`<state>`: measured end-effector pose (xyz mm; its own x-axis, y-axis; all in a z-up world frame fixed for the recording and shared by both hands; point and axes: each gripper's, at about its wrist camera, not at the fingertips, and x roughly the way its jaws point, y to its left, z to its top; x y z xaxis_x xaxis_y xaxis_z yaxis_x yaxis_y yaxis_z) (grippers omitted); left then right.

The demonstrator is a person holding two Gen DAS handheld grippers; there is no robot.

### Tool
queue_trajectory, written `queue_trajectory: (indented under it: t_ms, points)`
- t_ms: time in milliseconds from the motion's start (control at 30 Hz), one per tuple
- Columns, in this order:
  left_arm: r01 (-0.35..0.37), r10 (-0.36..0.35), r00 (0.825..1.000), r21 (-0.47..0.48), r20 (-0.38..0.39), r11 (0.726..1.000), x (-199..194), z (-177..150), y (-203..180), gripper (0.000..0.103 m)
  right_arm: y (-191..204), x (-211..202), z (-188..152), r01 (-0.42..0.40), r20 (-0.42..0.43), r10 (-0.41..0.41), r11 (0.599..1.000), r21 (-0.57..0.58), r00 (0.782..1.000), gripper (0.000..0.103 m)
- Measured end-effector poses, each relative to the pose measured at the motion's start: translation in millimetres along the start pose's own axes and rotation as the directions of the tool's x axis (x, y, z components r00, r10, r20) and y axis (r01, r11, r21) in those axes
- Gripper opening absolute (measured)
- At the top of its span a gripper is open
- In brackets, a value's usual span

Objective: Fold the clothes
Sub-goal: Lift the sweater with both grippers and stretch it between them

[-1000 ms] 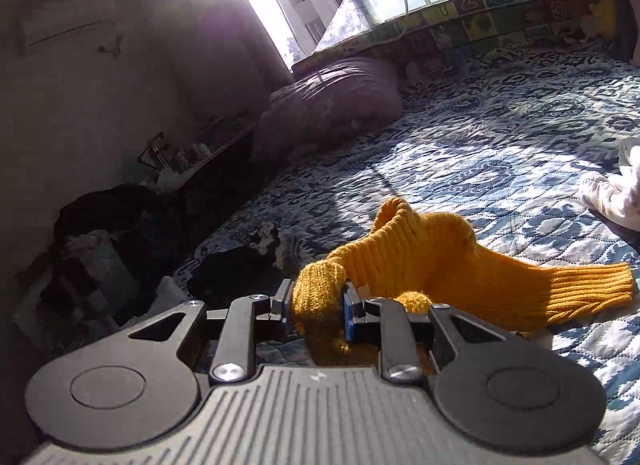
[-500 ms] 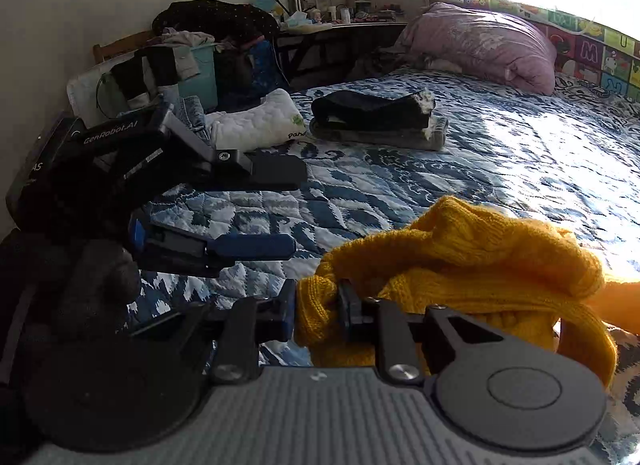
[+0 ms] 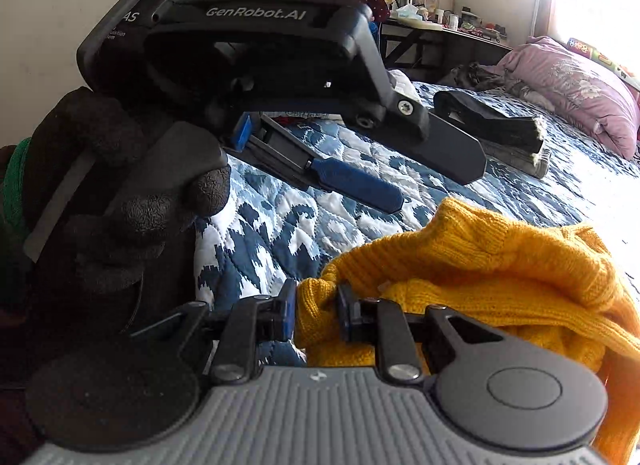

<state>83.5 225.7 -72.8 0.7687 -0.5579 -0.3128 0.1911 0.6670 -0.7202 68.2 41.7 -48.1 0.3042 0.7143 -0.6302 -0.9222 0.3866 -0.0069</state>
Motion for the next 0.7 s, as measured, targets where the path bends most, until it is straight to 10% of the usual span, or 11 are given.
queue_trajectory:
  t_ms: [200,300,367,600,700]
  points:
    - [-0.083,0.085,0.995,0.059,-0.045,0.995,11,-7,-5,0.077,11,0,4,-0.036,0.013,0.036,0.999,-0.003,0.999,0.023]
    - [-0.139,0.144,0.989,0.090,-0.044,0.986,15,-7,0,0.030,18,-1,3,-0.051,0.018,0.051,0.999,-0.005,0.999,0.023]
    - [-0.187,0.190,0.982,0.100,-0.018,0.977,13,-7,2,0.019,23,-2,4,-0.066,0.024,0.066,0.998,-0.004,0.998,0.023]
    - [-0.336,0.324,0.934,0.063,0.149,0.940,-25,21,17,0.012,48,-9,16,-0.124,0.054,0.126,0.992,-0.038,0.991,0.015]
    - [-0.408,0.406,0.894,-0.028,0.192,0.912,-43,32,40,0.012,45,-26,15,-0.126,0.085,0.126,0.992,-0.003,0.988,0.030]
